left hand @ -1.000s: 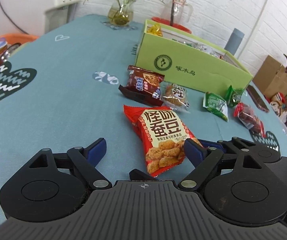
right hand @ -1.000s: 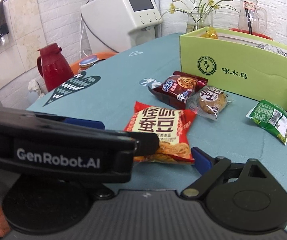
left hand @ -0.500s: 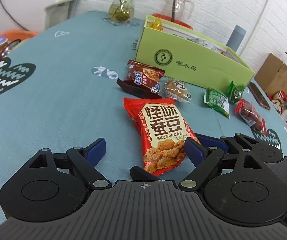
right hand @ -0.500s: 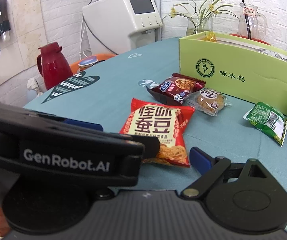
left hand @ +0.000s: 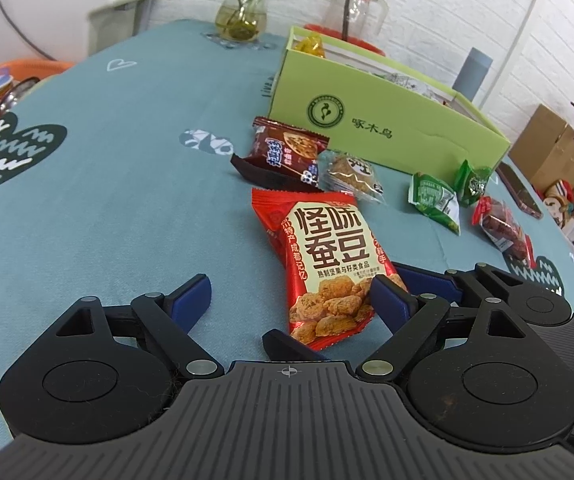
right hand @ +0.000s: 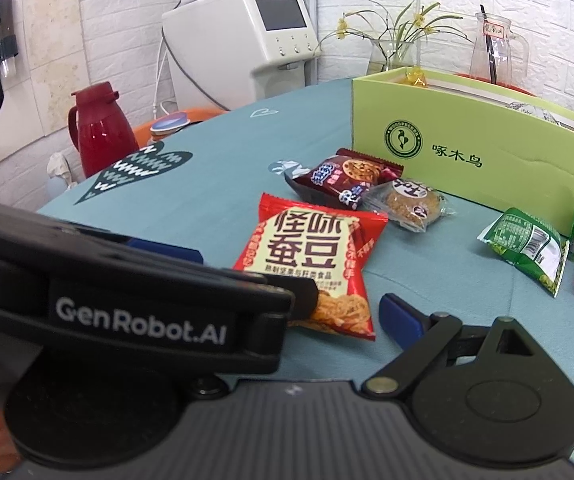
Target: Organize snacks
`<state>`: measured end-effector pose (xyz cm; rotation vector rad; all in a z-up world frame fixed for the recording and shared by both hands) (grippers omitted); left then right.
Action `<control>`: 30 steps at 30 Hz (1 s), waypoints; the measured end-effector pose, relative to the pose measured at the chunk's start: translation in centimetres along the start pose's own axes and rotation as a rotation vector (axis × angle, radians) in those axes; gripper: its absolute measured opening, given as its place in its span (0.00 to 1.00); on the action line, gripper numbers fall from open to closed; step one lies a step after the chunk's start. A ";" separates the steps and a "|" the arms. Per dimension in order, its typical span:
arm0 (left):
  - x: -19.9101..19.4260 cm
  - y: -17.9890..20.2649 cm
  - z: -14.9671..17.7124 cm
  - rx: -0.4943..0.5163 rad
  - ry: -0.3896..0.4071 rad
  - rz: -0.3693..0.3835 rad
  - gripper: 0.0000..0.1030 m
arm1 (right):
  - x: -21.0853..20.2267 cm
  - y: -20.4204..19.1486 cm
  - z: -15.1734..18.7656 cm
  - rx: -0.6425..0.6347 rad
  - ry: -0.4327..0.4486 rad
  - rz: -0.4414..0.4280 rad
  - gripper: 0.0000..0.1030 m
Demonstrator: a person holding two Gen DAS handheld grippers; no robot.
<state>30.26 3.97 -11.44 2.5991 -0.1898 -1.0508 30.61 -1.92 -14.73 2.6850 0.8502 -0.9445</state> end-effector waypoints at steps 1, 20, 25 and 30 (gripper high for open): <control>0.0 0.0 0.0 0.001 -0.001 0.002 0.73 | 0.0 0.0 0.0 0.001 0.002 -0.001 0.91; 1.7 -0.6 -4.0 -0.032 -0.153 0.293 0.73 | -0.7 0.7 -2.6 0.088 0.032 0.122 0.90; 2.4 -0.3 -3.4 0.029 -0.181 0.302 0.72 | 0.6 0.5 -2.8 0.071 0.007 0.142 0.90; 2.3 -0.4 -3.2 0.088 -0.146 0.273 0.60 | 1.2 -0.2 -1.7 0.205 -0.016 0.056 0.78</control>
Point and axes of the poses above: each gripper's, at about its wrist camera, not at the fingertips, and x roughly the way its jaws point, y to its right, z to its underside, the point moved 10 cm from there along x, roughly the way its jaws point, and after that the axes turned 6 degrees about z, right-handed, at the moved point
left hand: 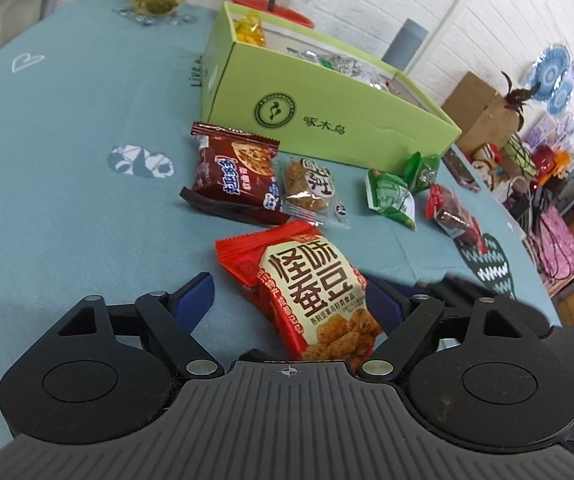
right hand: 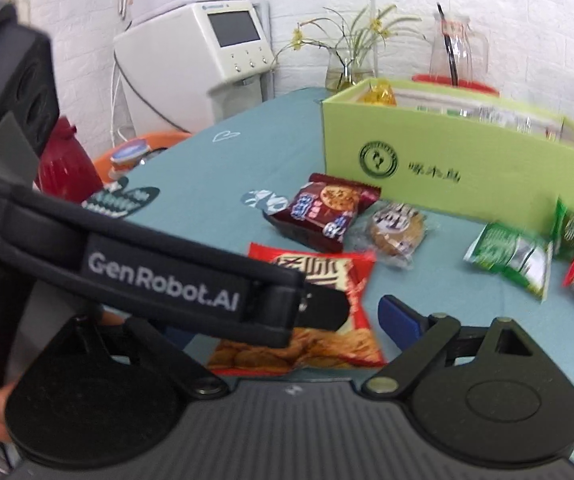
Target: Organize snacks
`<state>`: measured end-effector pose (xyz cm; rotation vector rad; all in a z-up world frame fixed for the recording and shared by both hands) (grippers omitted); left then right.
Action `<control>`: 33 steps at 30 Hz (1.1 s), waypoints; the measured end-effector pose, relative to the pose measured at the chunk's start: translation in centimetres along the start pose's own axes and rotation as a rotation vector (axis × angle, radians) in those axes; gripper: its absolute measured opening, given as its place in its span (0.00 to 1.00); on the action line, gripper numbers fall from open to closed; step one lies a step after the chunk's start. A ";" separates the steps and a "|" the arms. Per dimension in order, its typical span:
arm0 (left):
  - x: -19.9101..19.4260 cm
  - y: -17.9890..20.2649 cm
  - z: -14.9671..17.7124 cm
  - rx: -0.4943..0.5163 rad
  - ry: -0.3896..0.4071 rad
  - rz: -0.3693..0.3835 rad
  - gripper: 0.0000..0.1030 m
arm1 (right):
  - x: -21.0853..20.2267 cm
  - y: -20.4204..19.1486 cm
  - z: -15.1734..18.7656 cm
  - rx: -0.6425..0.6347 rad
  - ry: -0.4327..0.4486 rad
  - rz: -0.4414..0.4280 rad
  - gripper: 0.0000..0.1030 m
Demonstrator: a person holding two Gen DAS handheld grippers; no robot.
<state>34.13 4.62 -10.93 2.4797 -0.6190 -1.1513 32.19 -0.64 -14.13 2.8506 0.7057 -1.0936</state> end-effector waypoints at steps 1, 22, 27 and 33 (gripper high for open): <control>-0.1 0.2 0.3 0.008 -0.009 0.007 0.47 | -0.3 -0.3 0.3 0.003 0.011 0.003 0.78; -2.5 2.6 2.2 -0.057 0.032 0.042 0.22 | -4.0 -0.5 1.7 -0.151 0.034 -0.043 0.70; -4.0 5.0 -5.0 -0.030 0.127 0.116 0.22 | -5.7 0.5 -5.1 -0.182 0.163 -0.026 0.74; -0.2 6.2 -16.9 0.061 0.184 0.107 0.22 | -1.4 5.2 -15.3 -0.158 0.230 0.011 0.73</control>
Point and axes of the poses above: each gripper's, at about its wrist camera, not at the fingertips, and x roughly the way its jaws point, y to its right, z to its underside, the point moved 10 cm from there along x, roughly the way its jaws point, and after that the axes turned 6 degrees about z, right-handed, at the moved point
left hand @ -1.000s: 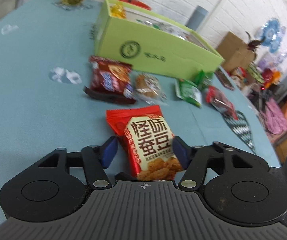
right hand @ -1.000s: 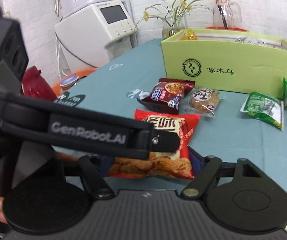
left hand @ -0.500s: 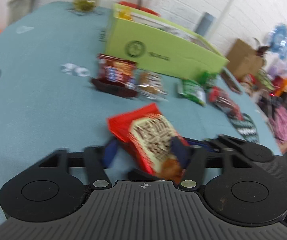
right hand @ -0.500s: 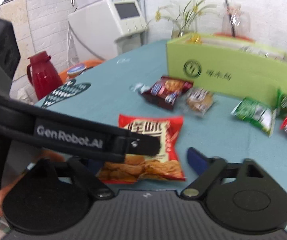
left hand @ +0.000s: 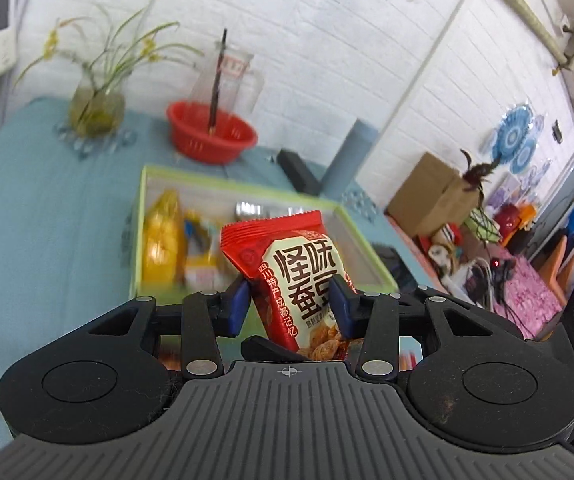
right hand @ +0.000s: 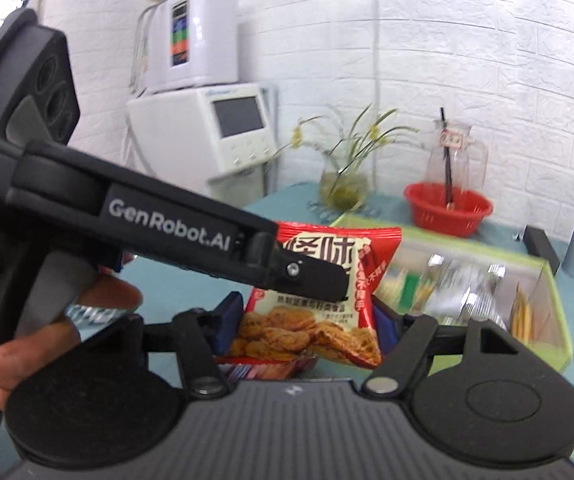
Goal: Organize snacks
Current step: 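Drop the red bean snack bag into the green box, opening the left gripper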
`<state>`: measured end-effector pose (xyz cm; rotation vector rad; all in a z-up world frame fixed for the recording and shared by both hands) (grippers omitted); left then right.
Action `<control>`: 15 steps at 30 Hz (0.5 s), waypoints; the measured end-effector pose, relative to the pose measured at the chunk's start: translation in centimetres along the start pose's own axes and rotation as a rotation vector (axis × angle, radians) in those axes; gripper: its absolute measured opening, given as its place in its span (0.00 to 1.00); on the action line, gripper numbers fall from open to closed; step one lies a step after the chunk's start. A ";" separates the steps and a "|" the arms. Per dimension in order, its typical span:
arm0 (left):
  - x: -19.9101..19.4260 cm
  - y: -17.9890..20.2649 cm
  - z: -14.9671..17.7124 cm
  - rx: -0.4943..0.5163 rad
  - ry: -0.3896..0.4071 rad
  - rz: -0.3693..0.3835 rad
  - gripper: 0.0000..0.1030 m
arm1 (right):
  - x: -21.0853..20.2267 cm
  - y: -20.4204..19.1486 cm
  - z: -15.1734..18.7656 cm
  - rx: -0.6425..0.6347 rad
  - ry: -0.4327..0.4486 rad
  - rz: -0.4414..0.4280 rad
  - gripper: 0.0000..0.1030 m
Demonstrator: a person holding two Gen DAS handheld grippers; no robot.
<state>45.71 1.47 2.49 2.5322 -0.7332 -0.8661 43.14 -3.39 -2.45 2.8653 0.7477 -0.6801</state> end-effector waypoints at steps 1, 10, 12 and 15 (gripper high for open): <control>1.4 -0.5 -1.4 0.007 -0.002 -0.009 0.22 | 1.4 1.1 -0.8 0.011 -0.011 0.001 0.73; 10.9 -7.1 -3.4 -0.016 -0.105 -0.101 0.20 | 11.2 5.3 0.0 0.043 -0.142 -0.028 0.75; 11.7 -8.2 -2.9 -0.018 -0.092 -0.111 0.25 | 12.0 5.4 0.9 0.055 -0.148 -0.039 0.85; 10.6 -7.7 -3.2 0.000 -0.050 -0.105 0.41 | 10.9 6.2 0.8 0.086 -0.128 -0.043 0.88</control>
Point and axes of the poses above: each gripper's, at about its wrist camera, not at the fingertips, and x roughly the way its jaws point, y to its right, z to its underside, the point moved 10 cm from there along x, roughly the way its jaws point, and after that the axes turned 6 degrees about z, right-handed, at the moved point
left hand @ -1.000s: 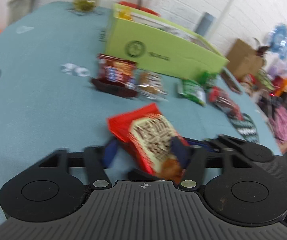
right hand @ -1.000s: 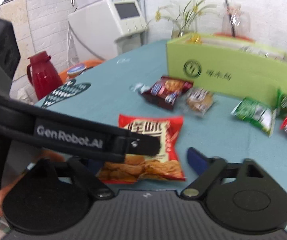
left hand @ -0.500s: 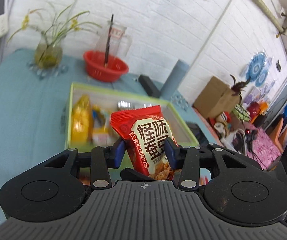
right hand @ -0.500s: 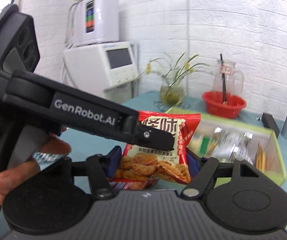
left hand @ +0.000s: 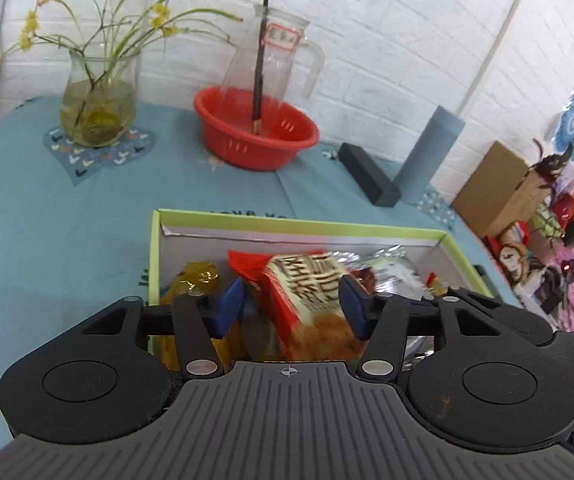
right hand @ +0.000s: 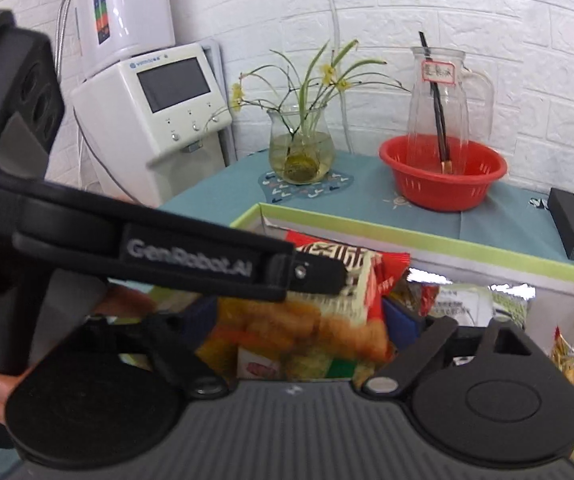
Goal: Organize snacks
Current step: 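Drop the red bean snack bag into the green box, opening the left gripper, then reach the left gripper to the clear red-printed candy bag and grasp it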
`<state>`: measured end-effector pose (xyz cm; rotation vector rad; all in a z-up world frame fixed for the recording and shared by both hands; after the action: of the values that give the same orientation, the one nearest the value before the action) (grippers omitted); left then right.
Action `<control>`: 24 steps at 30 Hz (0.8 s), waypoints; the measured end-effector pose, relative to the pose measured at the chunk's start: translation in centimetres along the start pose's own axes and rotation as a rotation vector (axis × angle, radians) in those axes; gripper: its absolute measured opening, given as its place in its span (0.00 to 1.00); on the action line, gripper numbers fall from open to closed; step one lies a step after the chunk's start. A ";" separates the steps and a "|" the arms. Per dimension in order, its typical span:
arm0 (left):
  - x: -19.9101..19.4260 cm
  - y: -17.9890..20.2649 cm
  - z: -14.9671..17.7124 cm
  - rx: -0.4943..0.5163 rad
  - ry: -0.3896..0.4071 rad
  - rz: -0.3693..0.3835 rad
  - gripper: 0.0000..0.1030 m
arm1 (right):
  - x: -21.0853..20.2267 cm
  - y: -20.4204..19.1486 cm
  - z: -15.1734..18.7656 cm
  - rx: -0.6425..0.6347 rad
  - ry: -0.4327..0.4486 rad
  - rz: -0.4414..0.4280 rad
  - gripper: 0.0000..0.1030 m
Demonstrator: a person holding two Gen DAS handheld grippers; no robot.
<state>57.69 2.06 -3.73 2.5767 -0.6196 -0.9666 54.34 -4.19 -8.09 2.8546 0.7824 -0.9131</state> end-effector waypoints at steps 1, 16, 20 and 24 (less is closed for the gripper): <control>-1.0 0.3 -0.3 -0.004 0.027 0.004 0.49 | -1.4 0.5 -0.4 0.008 0.032 0.000 0.89; -8.8 8.6 12.2 -0.052 -0.025 0.157 0.71 | -16.6 12.2 14.0 0.261 0.009 0.216 0.90; -8.1 9.5 15.5 -0.090 -0.088 0.148 0.71 | -14.1 12.2 14.2 0.175 -0.009 0.206 0.90; -7.9 9.5 16.8 -0.095 -0.109 0.110 0.71 | -11.1 11.3 13.9 0.162 -0.056 0.117 0.91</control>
<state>38.23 -4.46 -7.39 2.3934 -0.7183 -1.0783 44.61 -21.67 -14.64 2.9582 0.5534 -1.0818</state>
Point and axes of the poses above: each gripper's, at about its wrist camera, not at the fingertips, and x roughly the way its jaws point, y to its right, z to its underside, the point moved 10 cm from there along x, roughly the way its jaws point, and after that the axes turned 6 degrees about z, right-handed, at the moved point
